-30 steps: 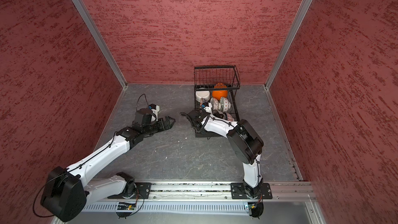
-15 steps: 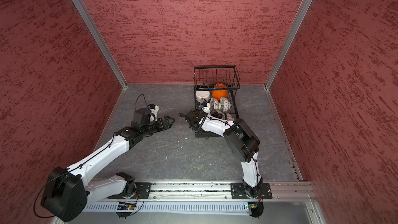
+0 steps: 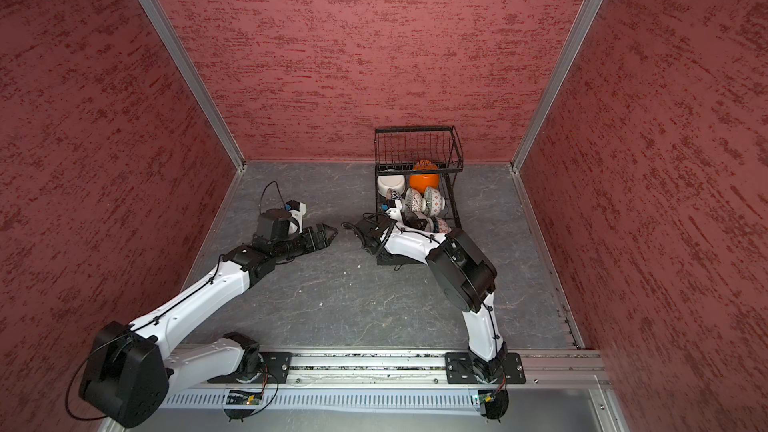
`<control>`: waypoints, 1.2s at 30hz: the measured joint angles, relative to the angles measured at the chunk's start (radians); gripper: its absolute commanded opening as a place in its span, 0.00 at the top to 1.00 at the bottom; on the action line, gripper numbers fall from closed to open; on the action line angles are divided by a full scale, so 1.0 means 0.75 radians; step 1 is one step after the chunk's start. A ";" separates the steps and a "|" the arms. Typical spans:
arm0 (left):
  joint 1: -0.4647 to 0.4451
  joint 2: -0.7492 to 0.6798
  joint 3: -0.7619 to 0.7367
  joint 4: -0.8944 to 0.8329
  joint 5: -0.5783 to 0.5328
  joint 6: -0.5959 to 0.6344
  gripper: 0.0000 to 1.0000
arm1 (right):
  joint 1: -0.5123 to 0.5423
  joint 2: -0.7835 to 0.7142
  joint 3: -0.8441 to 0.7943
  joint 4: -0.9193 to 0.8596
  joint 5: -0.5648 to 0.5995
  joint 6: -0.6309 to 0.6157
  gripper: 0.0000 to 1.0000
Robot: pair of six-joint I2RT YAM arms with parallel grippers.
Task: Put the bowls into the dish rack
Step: 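Carry the pink bowl into the rack beside the blue bowl with the right gripper, then lower the pink bowl into the rack slot with the right gripper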
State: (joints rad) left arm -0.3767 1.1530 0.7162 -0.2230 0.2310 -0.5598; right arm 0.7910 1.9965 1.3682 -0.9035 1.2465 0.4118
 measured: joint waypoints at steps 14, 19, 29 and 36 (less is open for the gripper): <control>0.018 0.007 -0.020 -0.008 -0.011 0.000 0.00 | 0.061 0.093 0.103 -0.036 0.018 0.094 1.00; 0.019 0.008 -0.020 -0.008 -0.010 0.000 0.00 | 0.061 0.104 0.120 -0.128 0.036 0.220 1.00; 0.019 0.008 -0.020 0.011 0.011 0.000 0.00 | 0.061 0.113 0.134 -0.434 0.045 0.436 1.00; 0.023 0.017 -0.020 0.021 0.027 0.001 0.01 | 0.058 0.113 0.134 -0.463 0.045 0.449 1.00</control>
State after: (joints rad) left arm -0.3595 1.1656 0.7010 -0.2073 0.2512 -0.5594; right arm 0.8345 2.0815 1.4689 -1.2510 1.2804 0.7486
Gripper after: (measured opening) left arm 0.996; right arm 0.082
